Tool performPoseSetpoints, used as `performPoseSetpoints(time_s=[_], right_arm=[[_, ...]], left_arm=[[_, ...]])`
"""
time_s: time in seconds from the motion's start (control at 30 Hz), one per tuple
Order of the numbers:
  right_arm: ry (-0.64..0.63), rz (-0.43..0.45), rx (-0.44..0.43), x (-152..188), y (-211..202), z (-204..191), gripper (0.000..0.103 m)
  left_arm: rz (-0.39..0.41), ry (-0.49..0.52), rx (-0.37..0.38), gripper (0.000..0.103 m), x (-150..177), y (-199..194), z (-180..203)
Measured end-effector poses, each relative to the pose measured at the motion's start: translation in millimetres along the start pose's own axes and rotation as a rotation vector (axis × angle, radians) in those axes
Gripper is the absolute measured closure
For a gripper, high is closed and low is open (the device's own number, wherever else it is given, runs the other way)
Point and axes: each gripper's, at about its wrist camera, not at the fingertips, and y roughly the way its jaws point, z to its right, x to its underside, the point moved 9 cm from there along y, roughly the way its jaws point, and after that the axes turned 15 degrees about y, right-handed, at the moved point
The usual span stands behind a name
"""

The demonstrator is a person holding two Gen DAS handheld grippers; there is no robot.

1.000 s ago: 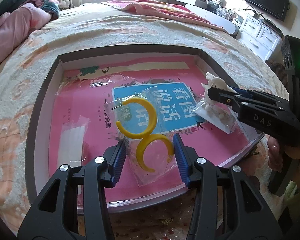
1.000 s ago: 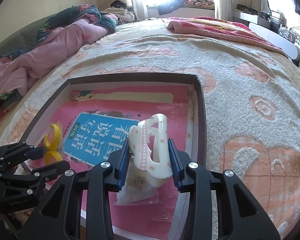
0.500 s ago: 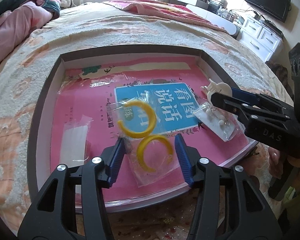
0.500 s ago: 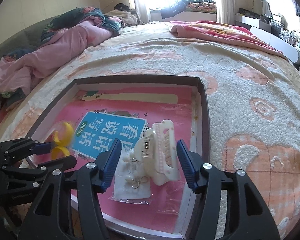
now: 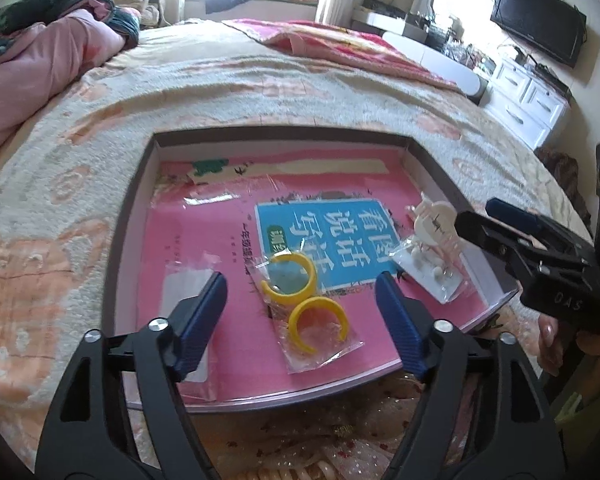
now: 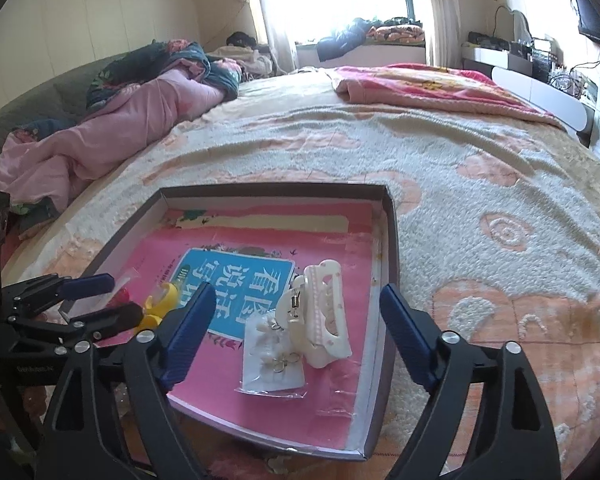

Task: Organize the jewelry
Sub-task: 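Place the white claw clip in the tray with the right tool while the left tool places the bangles, then withdraw both open tools from the tray toward the remaining items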

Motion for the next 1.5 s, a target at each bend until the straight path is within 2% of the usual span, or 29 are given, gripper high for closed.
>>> performPoseSetpoints(time_s=[0.23,0.57,0.87,1.5], right_arm=[[0.010,0.050,-0.002,-3,-18,0,0.010],[0.009,0.122,0.008,-6,-48,-1,0.008],[-0.007,0.153,-0.002,0,-70,-10,0.008],[-0.070,0.167,-0.032,50,-115,-31,0.008]], left_arm=[[0.059,-0.011,-0.047,0.011,-11,-25,-7],[0.122,-0.051,-0.088,0.011,-11,-55,-15],[0.160,-0.038,-0.112,0.011,-7,-81,-11],[0.208,-0.055,-0.135,0.011,30,-119,-5]])
